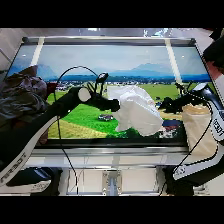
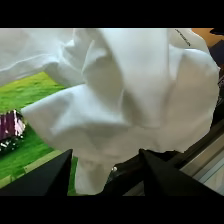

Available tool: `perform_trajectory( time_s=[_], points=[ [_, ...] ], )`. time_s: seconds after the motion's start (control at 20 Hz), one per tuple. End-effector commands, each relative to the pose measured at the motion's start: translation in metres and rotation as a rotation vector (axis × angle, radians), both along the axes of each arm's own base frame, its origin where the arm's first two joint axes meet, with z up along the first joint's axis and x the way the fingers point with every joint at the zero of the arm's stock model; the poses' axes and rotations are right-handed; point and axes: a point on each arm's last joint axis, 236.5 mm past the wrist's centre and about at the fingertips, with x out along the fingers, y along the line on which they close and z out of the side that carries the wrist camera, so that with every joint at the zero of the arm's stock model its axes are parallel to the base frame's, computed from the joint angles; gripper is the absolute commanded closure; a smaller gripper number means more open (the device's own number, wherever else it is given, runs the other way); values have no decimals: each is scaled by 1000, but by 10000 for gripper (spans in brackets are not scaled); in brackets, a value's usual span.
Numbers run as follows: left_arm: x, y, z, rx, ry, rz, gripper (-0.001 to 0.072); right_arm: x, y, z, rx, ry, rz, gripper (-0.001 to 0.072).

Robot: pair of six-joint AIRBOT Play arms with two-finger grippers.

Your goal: Fold the shirts.

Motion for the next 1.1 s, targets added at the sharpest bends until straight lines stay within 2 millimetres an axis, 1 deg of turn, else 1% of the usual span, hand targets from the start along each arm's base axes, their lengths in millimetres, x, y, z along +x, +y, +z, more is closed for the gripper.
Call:
perform_trajectory(
  time_s=[0.0, 0.05, 0.1, 0.15, 0.2, 0.35, 0.5, 0.6, 0.7, 0.75, 0.9, 1.05],
  points=[
    [-30, 34, -22, 7, 30, 117, 196, -2, 4, -15, 1, 9, 38, 255],
    [-43, 40, -38, -7, 80, 174, 191, -1, 4, -15, 1, 7, 39, 256],
    [-50, 41, -49, -44, 109, 227, 141, -1, 6, -15, 2, 9, 44, 256],
    [-51, 40, -59, -72, 119, 272, 55, -1, 10, -14, 8, 8, 48, 256],
    [-50, 38, -66, -73, 92, 272, 45, -1, 16, -13, 19, 8, 54, 256],
    [-47, 25, -78, -32, 3, 183, 45, -1, 29, -12, 28, 8, 83, 256],
    [-47, 23, -99, 15, 12, 140, 47, -2, 42, -12, 28, 7, 115, 257],
    [-50, 18, -103, 23, 5, 89, 46, -2, 48, -12, 27, 4, 131, 257],
    [-60, 7, -101, 2, 18, 17, 48, 0, 51, -12, 26, -1, 135, 257],
    [-65, 1, -100, -12, 21, -12, 61, 1, 53, -11, 32, -5, 131, 257],
    [-75, -17, -99, -54, 43, -50, 66, 3, 56, -9, 48, -11, 120, 258],
    [-80, -28, -100, -65, 55, -67, 66, 5, 58, -8, 55, -16, 114, 258]
  ],
)
